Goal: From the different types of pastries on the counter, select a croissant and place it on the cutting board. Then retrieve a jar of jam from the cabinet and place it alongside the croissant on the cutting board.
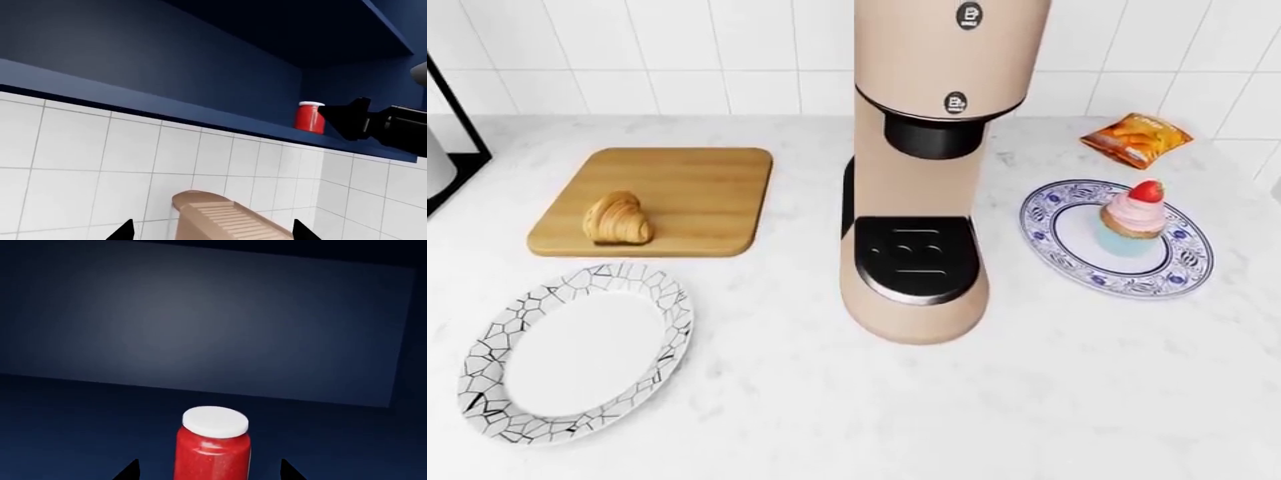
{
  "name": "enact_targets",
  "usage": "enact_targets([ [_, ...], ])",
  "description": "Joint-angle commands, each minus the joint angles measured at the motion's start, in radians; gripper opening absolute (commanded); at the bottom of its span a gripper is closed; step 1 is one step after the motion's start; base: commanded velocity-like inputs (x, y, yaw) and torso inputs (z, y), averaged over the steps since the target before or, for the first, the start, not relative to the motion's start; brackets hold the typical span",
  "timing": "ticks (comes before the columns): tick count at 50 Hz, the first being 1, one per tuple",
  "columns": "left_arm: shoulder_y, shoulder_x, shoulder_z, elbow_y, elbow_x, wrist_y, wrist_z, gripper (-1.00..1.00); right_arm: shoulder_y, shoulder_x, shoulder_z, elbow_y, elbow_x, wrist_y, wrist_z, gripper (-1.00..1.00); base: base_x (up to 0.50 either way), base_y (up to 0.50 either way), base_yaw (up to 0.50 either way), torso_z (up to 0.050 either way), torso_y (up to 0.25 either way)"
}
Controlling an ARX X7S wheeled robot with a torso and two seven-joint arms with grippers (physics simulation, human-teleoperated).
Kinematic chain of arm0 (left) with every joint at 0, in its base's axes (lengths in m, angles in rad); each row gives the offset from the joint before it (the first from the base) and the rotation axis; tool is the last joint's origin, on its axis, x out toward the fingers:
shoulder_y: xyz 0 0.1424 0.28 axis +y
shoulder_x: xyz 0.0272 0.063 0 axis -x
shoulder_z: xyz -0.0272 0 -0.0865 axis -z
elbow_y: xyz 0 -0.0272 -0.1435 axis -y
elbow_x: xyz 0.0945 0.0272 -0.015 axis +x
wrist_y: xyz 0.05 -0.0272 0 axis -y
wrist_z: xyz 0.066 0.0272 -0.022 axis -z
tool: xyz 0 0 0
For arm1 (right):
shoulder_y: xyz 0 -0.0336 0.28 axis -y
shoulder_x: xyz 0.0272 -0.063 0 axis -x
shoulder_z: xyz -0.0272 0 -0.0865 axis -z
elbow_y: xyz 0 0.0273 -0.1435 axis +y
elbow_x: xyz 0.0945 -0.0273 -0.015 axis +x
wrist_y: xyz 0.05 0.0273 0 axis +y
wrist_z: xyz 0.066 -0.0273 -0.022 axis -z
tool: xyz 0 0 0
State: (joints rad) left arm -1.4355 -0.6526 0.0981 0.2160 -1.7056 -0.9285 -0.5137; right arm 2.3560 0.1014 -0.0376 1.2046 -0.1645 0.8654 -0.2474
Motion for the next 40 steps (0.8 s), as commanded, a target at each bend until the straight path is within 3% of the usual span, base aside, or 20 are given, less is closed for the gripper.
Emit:
enact_targets([
  [1, -0.003, 0.0, 0.004, -0.003, 0.001, 0.002, 0.002, 1.0, 0.0, 0.004, 0.0, -0.009, -0.004, 0.01, -0.004, 1.0, 0.09, 0.0, 0.0, 0.0, 0.0],
  [39, 0.011, -0.01, 0.005, 0.001, 0.0, 0.014, 0.007, 1.0, 0.0, 0.006, 0.002, 0.0, 0.001, 0.006, 0.0, 1.0, 0.09, 0.0, 0.0, 0.0, 0.0],
  [40, 0.011, -0.009, 0.005, 0.001, 0.0, 0.015, 0.007, 1.0, 0.0, 0.007, 0.001, 0.003, 0.003, 0.0, 0.004, -1.0, 0.0, 0.0, 0.0, 0.0, 0.0],
])
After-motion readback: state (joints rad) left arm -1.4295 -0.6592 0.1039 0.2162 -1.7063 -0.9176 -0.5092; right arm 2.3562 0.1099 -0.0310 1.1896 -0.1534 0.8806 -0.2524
